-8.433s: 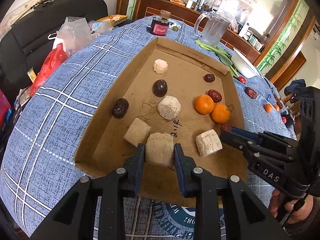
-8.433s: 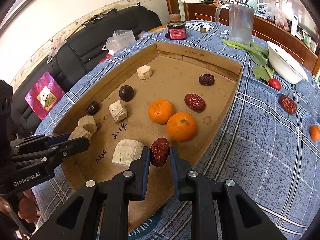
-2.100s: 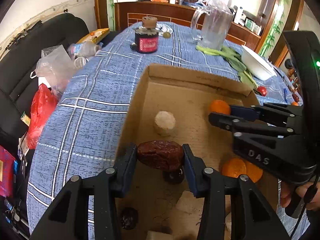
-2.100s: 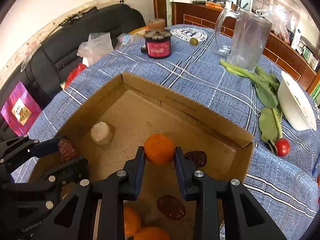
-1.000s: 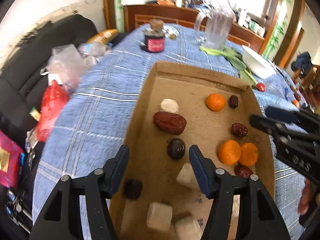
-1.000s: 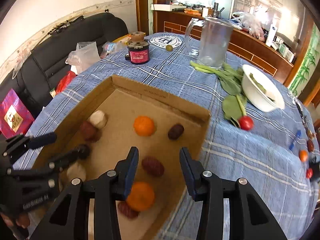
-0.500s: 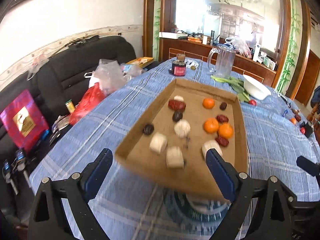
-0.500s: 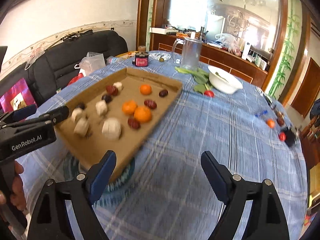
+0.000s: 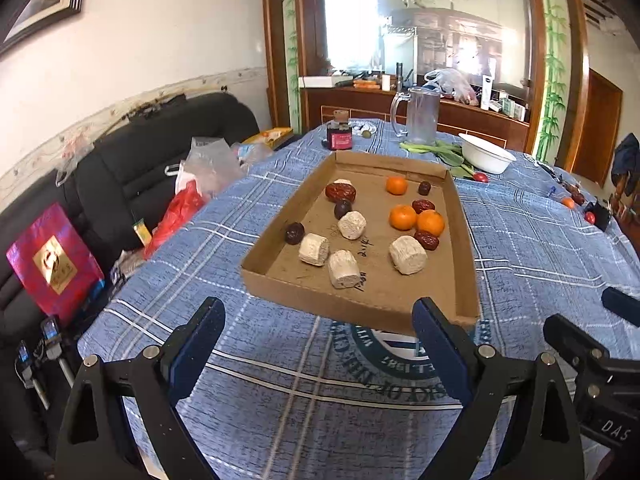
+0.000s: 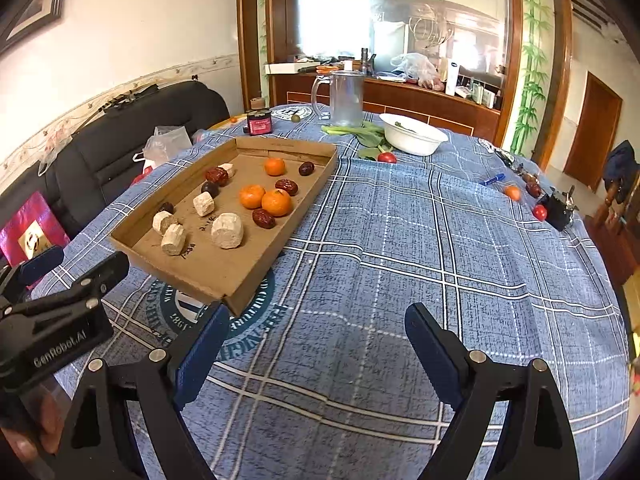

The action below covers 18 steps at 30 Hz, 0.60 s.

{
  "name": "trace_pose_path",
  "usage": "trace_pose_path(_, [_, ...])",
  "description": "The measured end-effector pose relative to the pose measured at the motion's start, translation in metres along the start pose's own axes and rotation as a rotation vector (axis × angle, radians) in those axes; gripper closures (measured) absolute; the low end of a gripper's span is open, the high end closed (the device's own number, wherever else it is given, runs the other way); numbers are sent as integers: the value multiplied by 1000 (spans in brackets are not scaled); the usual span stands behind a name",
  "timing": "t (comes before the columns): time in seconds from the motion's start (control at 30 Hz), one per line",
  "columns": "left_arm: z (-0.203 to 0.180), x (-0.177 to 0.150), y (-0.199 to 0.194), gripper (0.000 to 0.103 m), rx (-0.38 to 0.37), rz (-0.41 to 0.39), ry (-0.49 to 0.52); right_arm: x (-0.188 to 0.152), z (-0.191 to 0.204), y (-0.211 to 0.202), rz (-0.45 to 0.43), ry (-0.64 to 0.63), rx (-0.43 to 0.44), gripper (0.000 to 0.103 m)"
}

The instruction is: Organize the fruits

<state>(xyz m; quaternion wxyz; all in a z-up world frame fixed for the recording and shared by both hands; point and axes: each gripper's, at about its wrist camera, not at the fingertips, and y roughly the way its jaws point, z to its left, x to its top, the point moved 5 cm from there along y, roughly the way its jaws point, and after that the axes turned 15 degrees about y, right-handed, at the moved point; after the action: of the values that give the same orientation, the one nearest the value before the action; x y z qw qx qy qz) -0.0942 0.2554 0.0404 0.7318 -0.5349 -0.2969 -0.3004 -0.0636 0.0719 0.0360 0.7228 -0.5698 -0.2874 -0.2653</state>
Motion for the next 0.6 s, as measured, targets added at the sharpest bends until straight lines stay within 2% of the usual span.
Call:
trace_pose_path(0.33, [11,2,-8,9,-51,-68,1,-7,14,-14,-50,-25,-76,11])
trace_pose_path(0.6, [5,3,-19,9,-101,-102,-4,-16,8,-17,-21,-4,-101,11])
